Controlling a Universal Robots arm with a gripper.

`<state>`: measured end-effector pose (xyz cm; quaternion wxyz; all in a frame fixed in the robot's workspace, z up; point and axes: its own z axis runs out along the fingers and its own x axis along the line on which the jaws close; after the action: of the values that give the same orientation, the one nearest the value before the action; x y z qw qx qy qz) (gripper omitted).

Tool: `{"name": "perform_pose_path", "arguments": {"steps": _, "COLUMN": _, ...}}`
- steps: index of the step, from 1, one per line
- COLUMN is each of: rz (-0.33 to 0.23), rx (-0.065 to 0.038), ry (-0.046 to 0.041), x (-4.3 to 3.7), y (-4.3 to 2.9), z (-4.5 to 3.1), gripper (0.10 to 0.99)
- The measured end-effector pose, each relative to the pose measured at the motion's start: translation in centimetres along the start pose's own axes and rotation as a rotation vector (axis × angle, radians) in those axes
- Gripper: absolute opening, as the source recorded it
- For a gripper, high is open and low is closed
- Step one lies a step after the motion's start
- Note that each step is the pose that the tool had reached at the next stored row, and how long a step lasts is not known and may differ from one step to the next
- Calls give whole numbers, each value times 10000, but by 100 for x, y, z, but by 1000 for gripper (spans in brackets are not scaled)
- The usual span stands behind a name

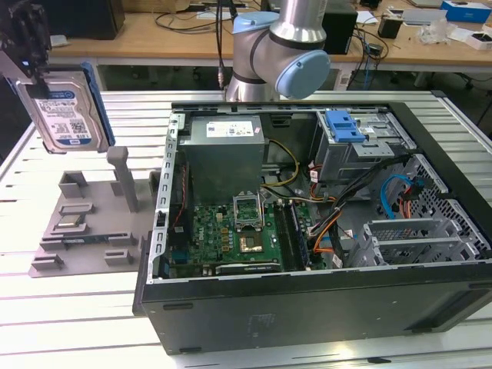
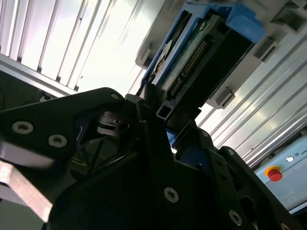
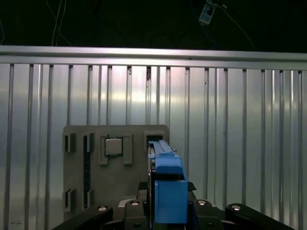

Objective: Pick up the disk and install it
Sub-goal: 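Pick up the disk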

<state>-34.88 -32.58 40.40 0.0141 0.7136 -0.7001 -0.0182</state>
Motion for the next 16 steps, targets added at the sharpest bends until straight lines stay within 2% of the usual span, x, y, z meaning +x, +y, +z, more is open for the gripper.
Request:
{"name": "perform_pose_path", "arguments": {"steps": 10, "rz": 0, "rx": 1, "ry": 0, "x": -5, "y": 13, "z": -276, "gripper": 369}}
{"name": "perform_pose_path", "arguments": {"steps": 16, "rz": 0, "rx": 1, "ry": 0, "x": -8, "y": 18, "z": -394, "gripper": 369}}
